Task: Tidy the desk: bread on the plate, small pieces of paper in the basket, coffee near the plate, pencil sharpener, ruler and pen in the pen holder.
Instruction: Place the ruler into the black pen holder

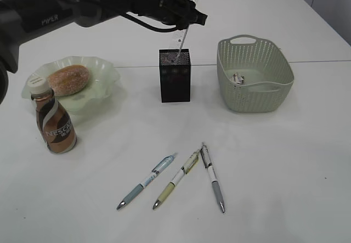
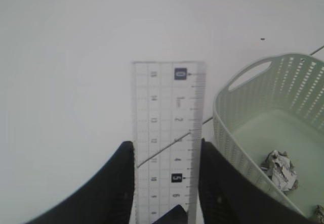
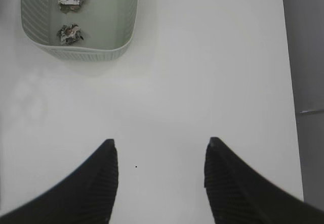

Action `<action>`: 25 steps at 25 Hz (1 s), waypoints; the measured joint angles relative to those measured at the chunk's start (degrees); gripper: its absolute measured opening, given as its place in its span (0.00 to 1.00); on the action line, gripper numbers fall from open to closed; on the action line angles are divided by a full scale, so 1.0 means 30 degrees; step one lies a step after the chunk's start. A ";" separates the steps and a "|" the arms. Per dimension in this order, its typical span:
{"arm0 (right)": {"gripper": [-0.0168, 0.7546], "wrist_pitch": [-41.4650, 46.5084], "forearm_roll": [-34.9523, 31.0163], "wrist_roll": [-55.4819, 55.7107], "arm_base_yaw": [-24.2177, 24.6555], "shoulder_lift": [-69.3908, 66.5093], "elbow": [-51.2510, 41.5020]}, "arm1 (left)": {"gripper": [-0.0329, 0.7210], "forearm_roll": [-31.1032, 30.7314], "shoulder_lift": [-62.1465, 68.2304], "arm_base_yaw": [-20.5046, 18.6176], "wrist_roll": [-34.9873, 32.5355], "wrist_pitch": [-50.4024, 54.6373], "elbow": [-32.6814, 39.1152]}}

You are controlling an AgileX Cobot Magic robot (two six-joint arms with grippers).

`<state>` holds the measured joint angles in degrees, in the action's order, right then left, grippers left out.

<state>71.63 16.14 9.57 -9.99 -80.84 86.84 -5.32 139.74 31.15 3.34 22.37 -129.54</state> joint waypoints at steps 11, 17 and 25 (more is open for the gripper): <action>0.55 0.0000 0.0006 0.0000 0.0000 0.0000 0.0000 | 0.42 -0.0047 0.0000 0.0000 0.0000 0.0109 0.0000; 0.55 0.0000 0.0006 0.0000 0.0000 0.0000 0.0000 | 0.42 -0.0047 0.0000 0.0000 0.0000 0.0109 0.0000; 0.55 0.0000 0.0006 0.0000 0.0000 0.0000 0.0000 | 0.42 -0.0047 0.0000 0.0000 0.0000 0.0176 0.0000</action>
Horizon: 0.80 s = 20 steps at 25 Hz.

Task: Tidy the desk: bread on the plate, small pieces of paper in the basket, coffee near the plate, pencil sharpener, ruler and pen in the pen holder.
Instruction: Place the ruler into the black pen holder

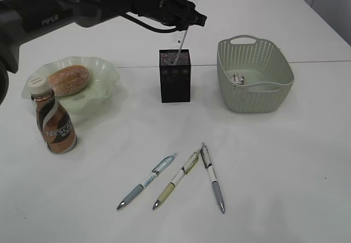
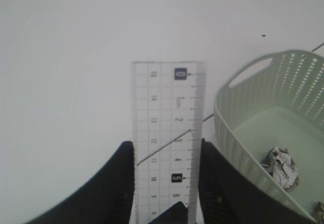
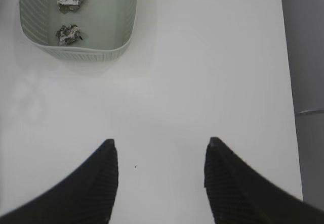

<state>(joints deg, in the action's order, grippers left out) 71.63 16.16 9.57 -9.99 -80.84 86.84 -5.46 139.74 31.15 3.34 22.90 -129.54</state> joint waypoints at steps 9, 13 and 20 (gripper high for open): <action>0.55 0.0000 0.0032 0.0000 0.0000 0.0000 0.0000 | 0.42 0.0000 0.0000 0.0000 0.0000 0.0000 0.0000; 0.55 0.0000 0.0032 0.0000 0.0000 0.0000 0.0000 | 0.43 0.0000 0.0000 0.0000 0.0000 0.0000 0.0000; 0.55 0.0000 0.0032 0.0000 0.0000 0.0000 0.0000 | 0.45 0.0000 0.0000 0.0000 0.0000 0.0000 0.0000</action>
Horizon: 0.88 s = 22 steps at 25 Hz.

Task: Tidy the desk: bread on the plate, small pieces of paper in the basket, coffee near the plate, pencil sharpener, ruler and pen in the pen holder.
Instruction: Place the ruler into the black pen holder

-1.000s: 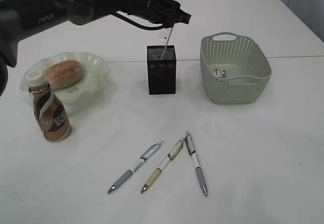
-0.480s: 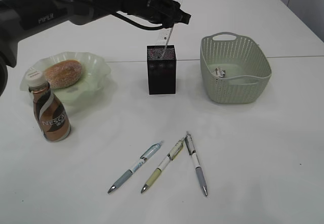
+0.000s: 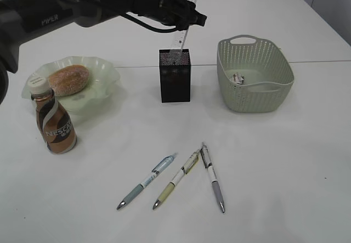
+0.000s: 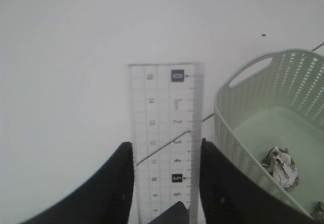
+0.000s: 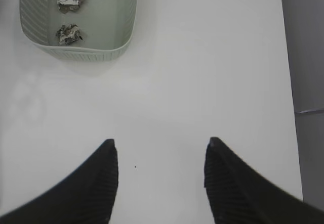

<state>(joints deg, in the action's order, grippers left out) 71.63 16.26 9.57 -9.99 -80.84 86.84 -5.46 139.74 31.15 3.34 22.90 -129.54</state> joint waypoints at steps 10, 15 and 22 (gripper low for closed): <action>0.55 0.0000 0.0000 0.0000 0.0000 0.0000 0.0000 | 0.46 0.0000 0.0000 0.0000 0.0000 0.0000 0.0000; 0.55 0.0000 0.0000 0.0000 0.0000 0.0000 0.0000 | 0.46 0.0000 0.0000 0.0000 0.0000 0.0000 0.0000; 0.55 0.0000 0.0000 0.0000 0.0000 0.0000 0.0000 | 0.47 0.0075 0.0000 0.0000 0.0000 0.0000 0.0000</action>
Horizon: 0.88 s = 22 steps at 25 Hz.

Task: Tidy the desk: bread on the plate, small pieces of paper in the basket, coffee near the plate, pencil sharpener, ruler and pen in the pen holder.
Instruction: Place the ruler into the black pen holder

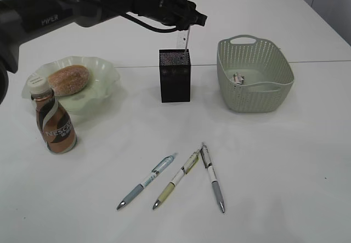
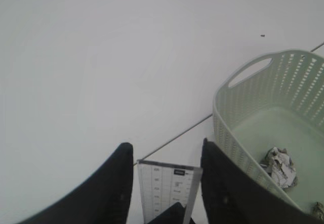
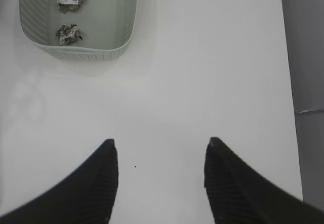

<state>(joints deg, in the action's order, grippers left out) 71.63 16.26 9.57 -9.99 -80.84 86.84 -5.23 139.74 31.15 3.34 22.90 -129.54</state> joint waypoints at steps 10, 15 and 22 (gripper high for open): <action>0.55 0.0000 0.0000 0.0000 0.0000 0.0000 0.0000 | 0.58 0.0129 0.0000 0.0000 0.0000 0.0000 0.0000; 0.55 0.0000 0.0000 0.0000 0.0000 0.0000 0.0000 | 0.64 0.0373 0.0000 0.0000 0.0000 0.0167 0.0000; 0.55 0.0000 0.0000 0.0000 0.0000 0.0000 0.0000 | 0.70 0.0408 0.0000 0.0000 0.0032 0.0935 0.0000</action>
<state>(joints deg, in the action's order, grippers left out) 71.63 16.26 9.57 -9.99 -80.84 86.84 -4.01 139.74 31.15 3.43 25.70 -129.54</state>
